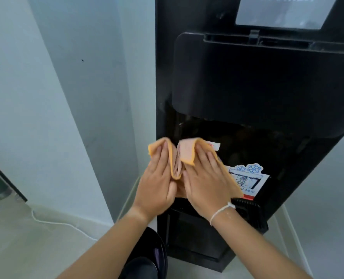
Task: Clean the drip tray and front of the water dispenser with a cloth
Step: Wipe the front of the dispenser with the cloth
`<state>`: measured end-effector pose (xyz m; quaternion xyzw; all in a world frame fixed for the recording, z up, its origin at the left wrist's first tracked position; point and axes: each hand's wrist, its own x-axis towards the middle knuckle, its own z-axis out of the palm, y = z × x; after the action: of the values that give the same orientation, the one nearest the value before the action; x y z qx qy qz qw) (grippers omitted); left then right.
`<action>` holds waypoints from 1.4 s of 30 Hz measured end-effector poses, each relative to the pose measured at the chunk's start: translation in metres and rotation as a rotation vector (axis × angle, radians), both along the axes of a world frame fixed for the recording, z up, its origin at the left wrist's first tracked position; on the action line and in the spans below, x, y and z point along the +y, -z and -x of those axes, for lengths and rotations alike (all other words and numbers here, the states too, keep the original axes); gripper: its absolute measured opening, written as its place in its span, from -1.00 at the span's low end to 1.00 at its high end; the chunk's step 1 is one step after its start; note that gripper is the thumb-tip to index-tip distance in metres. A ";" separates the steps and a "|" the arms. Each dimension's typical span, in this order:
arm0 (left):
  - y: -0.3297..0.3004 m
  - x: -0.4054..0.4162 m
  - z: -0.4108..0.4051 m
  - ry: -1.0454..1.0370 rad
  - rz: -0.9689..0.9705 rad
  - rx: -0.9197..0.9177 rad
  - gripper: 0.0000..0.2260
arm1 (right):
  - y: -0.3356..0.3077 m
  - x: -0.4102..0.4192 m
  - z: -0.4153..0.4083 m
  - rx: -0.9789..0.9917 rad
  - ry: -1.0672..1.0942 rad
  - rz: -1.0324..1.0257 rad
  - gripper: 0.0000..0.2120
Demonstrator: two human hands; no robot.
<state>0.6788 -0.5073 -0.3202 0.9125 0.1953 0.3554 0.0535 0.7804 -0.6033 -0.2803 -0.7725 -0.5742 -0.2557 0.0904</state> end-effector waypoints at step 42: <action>-0.054 0.002 0.001 -0.048 0.076 -0.113 -0.38 | -0.043 0.000 -0.006 0.002 0.065 -0.175 -0.57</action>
<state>0.6781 -0.5058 -0.2664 0.8834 0.2269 0.3999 0.0903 0.7868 -0.6038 -0.2376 -0.7801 -0.5242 -0.3071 0.1497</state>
